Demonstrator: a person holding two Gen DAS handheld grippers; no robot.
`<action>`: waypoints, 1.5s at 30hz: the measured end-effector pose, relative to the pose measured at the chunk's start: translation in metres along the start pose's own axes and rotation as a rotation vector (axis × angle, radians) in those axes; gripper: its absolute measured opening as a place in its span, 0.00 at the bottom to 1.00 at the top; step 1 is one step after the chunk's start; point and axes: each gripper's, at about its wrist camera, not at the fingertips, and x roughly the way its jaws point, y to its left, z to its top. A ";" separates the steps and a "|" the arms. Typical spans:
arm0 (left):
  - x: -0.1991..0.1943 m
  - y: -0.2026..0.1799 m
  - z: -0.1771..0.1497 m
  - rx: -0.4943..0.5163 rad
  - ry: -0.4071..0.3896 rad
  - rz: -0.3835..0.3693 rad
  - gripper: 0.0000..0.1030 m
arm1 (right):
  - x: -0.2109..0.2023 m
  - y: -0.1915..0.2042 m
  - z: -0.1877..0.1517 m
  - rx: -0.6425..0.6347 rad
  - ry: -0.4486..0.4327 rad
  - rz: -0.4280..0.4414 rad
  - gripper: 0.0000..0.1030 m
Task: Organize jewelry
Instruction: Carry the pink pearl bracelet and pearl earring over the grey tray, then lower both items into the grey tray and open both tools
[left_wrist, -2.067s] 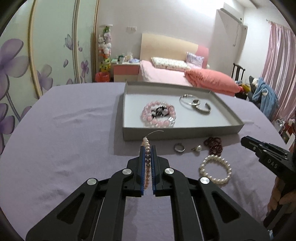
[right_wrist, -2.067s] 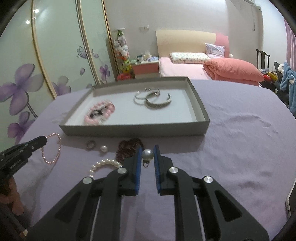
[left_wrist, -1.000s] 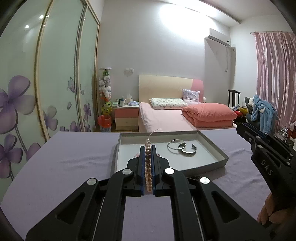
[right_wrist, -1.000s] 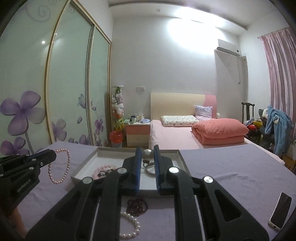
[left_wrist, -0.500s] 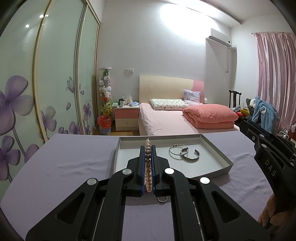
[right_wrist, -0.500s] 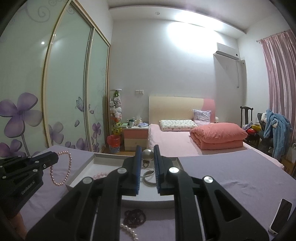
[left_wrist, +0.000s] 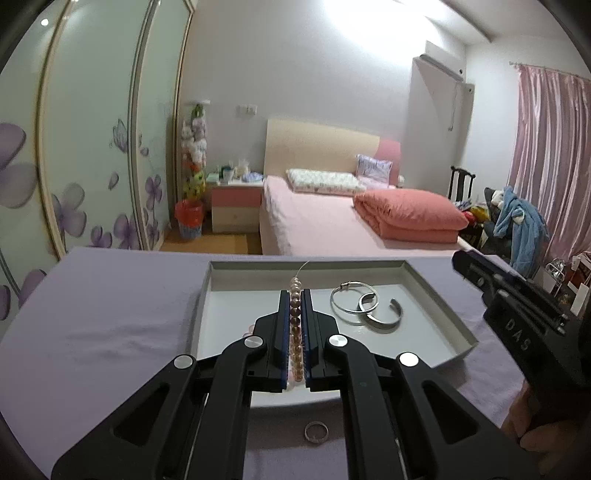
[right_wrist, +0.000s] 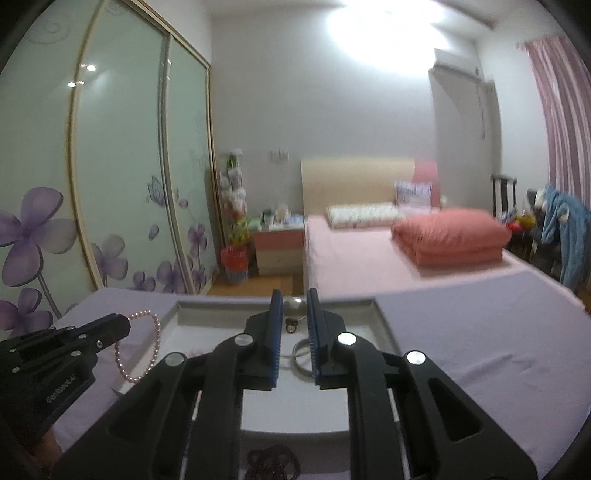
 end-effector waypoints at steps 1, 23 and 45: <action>0.006 0.000 0.000 0.000 0.012 -0.001 0.06 | 0.012 -0.002 -0.001 0.009 0.033 0.004 0.13; 0.055 0.025 0.000 -0.124 0.169 -0.056 0.07 | 0.084 -0.018 -0.021 0.086 0.261 0.038 0.42; -0.024 0.049 -0.051 -0.052 0.237 0.025 0.36 | -0.016 0.003 -0.095 -0.084 0.503 0.176 0.34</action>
